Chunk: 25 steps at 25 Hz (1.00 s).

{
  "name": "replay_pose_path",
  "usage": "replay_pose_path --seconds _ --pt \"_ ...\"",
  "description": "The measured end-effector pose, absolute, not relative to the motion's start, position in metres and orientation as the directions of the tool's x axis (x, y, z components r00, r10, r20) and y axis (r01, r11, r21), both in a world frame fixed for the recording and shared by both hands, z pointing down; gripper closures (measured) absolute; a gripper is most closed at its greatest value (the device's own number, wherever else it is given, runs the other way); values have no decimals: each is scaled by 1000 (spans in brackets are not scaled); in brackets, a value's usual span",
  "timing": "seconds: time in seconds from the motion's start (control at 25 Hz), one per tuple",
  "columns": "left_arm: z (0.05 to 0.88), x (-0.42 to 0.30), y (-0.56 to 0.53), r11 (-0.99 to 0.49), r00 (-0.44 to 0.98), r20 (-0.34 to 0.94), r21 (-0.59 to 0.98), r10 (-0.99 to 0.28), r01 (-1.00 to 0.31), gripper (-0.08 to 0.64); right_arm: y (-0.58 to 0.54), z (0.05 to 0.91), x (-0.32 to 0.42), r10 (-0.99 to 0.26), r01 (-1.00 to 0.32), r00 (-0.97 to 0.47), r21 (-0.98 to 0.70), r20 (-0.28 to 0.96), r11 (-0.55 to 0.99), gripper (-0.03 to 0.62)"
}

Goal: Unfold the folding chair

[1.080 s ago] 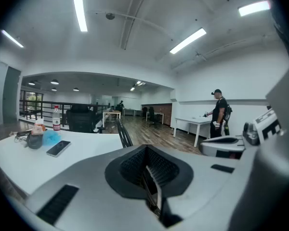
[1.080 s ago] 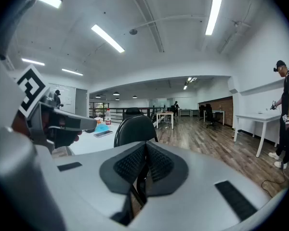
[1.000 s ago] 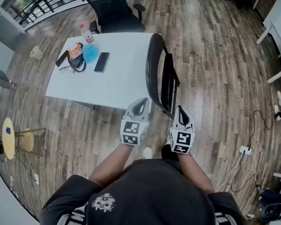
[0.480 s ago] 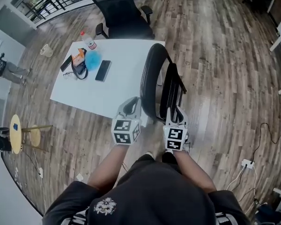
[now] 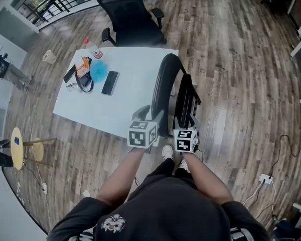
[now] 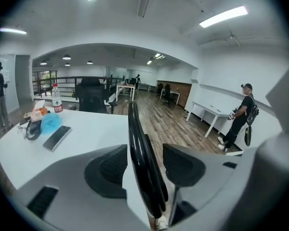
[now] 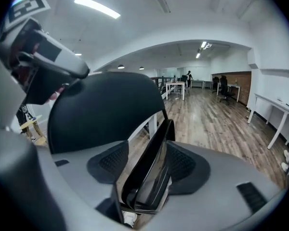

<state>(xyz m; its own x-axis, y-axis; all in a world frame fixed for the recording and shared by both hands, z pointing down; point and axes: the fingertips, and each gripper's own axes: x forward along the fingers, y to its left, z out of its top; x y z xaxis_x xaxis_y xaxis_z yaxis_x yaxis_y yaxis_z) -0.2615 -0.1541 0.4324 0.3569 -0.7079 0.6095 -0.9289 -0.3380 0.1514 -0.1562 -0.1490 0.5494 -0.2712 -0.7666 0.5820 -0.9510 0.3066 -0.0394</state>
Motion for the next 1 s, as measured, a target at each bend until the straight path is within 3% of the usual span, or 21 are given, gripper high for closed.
replay_pose_path --seconds 0.6,0.84,1.0 --pt "492 -252 -178 -322 446 689 312 -571 -894 345 -202 667 -182 -550 -977 -139 -24 823 212 304" --pt "498 -249 -184 -347 482 685 338 -546 -875 434 -216 682 -186 -513 -978 -132 -28 848 206 304" --pt "498 -248 -185 -357 489 684 339 -541 -870 436 -216 682 -187 -519 -979 -143 -44 842 200 326"
